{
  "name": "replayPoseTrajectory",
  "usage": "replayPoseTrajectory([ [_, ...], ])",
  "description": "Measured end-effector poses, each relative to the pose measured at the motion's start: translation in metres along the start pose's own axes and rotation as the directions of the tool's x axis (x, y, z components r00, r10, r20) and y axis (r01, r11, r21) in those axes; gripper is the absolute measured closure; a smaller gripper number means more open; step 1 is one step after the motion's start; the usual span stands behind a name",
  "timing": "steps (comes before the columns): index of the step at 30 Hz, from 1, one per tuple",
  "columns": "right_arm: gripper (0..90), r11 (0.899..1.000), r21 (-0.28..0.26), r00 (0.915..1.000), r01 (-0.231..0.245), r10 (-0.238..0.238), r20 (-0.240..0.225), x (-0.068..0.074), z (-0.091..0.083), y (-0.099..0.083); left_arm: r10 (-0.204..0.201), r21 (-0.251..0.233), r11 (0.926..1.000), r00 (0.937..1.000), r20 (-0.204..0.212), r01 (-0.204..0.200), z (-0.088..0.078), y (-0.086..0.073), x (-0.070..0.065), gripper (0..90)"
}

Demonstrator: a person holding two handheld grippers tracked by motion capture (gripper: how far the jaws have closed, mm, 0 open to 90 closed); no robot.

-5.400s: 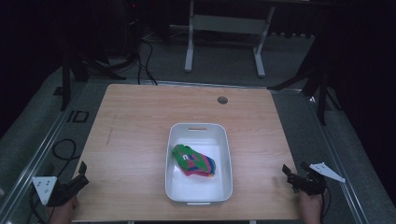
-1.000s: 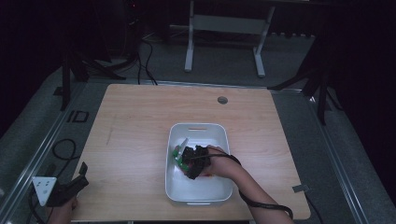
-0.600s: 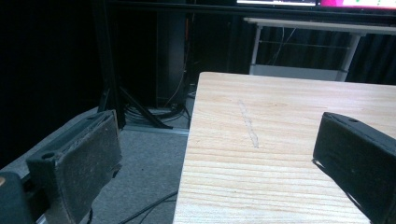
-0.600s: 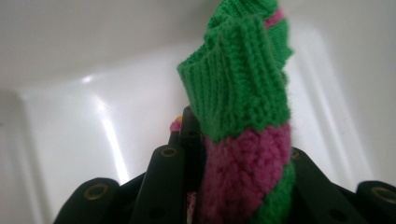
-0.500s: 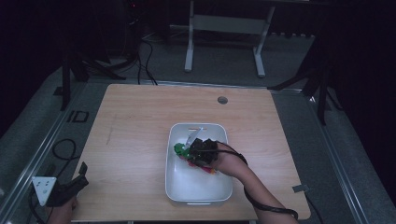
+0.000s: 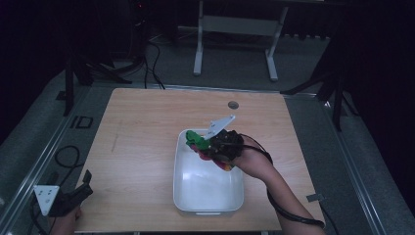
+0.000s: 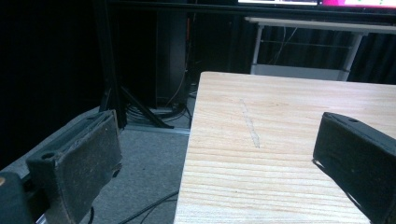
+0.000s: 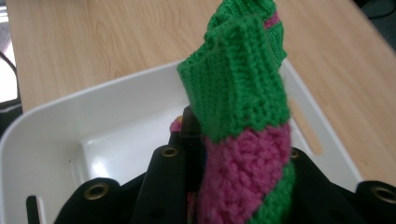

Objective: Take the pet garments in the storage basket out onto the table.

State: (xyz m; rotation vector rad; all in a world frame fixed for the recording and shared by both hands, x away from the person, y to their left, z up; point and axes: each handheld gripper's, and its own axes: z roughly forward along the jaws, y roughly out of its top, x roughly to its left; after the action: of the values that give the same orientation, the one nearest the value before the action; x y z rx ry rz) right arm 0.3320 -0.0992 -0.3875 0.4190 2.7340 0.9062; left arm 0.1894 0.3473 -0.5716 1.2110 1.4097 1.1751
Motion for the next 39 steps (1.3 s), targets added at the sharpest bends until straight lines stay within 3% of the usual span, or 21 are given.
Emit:
replayPoseTrajectory([
  [11, 74.8, 0.996, -0.072, 0.9975, -0.048, 0.052, 0.049, -0.017, -0.039, -0.007, 0.000, 0.001, 1.0000, 1.0000, -0.001, 0.000, 0.000, 0.000, 0.000, 1.4],
  [19, 74.8, 0.993, -0.067, 0.9837, -0.096, 0.105, 0.146, -0.040, -0.071, -0.030, 0.000, 0.000, 1.0000, 1.0000, -0.001, 0.000, 0.000, 0.000, 0.000, 1.4],
  [31, 74.7, 0.971, -0.101, 0.9434, -0.219, 0.237, 0.232, -0.071, -0.109, -0.085, 0.000, -0.001, 1.0000, 1.0000, -0.002, 0.000, 0.000, 0.000, 0.000, 1.4],
  [39, 74.6, 0.955, -0.095, 0.9146, -0.281, 0.297, 0.275, -0.083, -0.113, -0.114, 0.002, 0.000, 1.0000, 1.0000, -0.004, -0.002, 0.000, 0.000, -0.001, 1.4],
])
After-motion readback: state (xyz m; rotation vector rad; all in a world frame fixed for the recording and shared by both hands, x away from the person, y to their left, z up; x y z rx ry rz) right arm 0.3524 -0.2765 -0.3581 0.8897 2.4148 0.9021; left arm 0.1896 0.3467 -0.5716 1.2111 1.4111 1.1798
